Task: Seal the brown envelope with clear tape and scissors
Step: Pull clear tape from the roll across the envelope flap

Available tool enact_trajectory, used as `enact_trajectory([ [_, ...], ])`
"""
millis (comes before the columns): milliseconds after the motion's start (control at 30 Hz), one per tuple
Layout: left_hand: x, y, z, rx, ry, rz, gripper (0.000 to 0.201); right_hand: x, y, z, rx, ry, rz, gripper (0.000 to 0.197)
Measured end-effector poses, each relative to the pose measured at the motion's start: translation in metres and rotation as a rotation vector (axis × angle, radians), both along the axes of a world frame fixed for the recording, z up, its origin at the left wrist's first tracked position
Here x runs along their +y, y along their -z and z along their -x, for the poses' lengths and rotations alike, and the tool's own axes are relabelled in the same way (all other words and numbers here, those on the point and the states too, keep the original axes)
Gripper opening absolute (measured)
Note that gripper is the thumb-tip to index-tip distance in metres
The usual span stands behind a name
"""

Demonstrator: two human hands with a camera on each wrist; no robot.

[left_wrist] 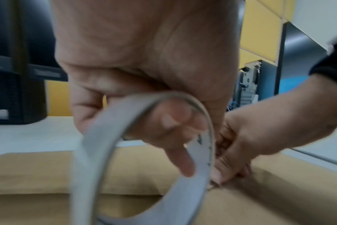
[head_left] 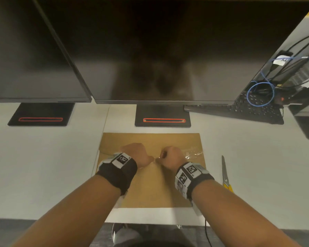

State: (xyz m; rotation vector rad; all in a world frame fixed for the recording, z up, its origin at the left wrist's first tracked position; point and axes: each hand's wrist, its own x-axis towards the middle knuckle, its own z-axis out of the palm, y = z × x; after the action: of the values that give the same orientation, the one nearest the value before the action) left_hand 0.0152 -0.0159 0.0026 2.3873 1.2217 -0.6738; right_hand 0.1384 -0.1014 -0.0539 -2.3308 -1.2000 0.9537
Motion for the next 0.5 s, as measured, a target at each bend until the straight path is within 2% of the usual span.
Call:
enact_trajectory([
  [100,0.013,-0.005,0.015,-0.125,-0.091,0.230,0.047,0.003,0.003,0.002,-0.024,-0.013,0.063,0.031],
  [167,0.018,-0.005,0.021,-0.180,-0.100,0.286,0.045,0.005,0.004,0.002,-0.029,-0.007,0.087,0.035],
  [267,0.014,-0.003,0.025,-0.166,-0.043,0.199,0.047,0.007,0.004,0.005,-0.042,0.013,0.100,0.033],
  [400,0.009,-0.003,0.027,-0.024,0.066,-0.034,0.038,0.005,0.004,0.010,-0.046,0.042,0.090,0.027],
  [500,0.010,-0.002,0.031,0.013,0.082,-0.072,0.039,0.005,0.005,0.011,-0.055,0.050,0.072,0.024],
])
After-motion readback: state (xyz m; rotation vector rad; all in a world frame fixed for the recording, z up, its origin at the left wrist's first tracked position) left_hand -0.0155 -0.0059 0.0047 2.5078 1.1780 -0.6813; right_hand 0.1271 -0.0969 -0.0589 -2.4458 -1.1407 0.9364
